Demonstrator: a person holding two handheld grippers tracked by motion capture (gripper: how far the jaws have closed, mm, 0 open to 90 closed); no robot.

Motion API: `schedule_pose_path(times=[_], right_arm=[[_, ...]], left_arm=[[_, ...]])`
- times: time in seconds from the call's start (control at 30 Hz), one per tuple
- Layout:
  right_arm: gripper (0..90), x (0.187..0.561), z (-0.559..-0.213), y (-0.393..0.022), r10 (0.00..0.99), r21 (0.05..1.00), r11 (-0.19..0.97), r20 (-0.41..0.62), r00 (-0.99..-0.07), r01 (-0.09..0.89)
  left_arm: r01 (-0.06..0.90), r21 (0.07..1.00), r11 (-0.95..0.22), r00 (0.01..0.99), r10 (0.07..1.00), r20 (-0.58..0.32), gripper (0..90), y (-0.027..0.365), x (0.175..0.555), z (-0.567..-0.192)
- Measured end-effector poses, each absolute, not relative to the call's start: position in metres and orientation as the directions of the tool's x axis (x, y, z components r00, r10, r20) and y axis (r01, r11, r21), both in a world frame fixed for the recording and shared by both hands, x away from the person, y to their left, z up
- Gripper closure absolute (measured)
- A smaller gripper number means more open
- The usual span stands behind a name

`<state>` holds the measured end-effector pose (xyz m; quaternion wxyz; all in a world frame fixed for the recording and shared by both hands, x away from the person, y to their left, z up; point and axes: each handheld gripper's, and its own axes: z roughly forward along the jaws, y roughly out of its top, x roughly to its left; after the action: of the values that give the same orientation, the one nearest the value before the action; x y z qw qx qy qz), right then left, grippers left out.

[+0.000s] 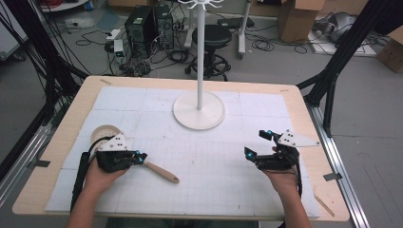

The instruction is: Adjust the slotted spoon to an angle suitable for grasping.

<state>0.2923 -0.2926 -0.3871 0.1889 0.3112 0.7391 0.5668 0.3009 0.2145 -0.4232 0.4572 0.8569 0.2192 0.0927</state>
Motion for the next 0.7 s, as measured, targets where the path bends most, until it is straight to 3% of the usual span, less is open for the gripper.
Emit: schedule_pose_path(times=[0.3,0.47,0.7], right_arm=[[9.8,0.292,-0.386,-0.293,0.670,0.959,0.160,0.070,-0.739,0.236],[9.8,0.292,-0.386,-0.293,0.671,0.958,0.157,0.074,-0.738,0.239],[9.8,0.292,-0.387,-0.292,0.670,0.958,0.162,0.071,-0.739,0.238]], left_arm=[[0.236,0.803,-0.547,0.958,0.272,-0.096,89.6,0.189,0.293,-0.435],[0.233,0.763,-0.604,0.963,0.255,-0.092,89.7,0.179,0.295,-0.443],[0.261,0.757,-0.598,0.946,0.317,-0.076,89.7,0.163,0.306,-0.441]])
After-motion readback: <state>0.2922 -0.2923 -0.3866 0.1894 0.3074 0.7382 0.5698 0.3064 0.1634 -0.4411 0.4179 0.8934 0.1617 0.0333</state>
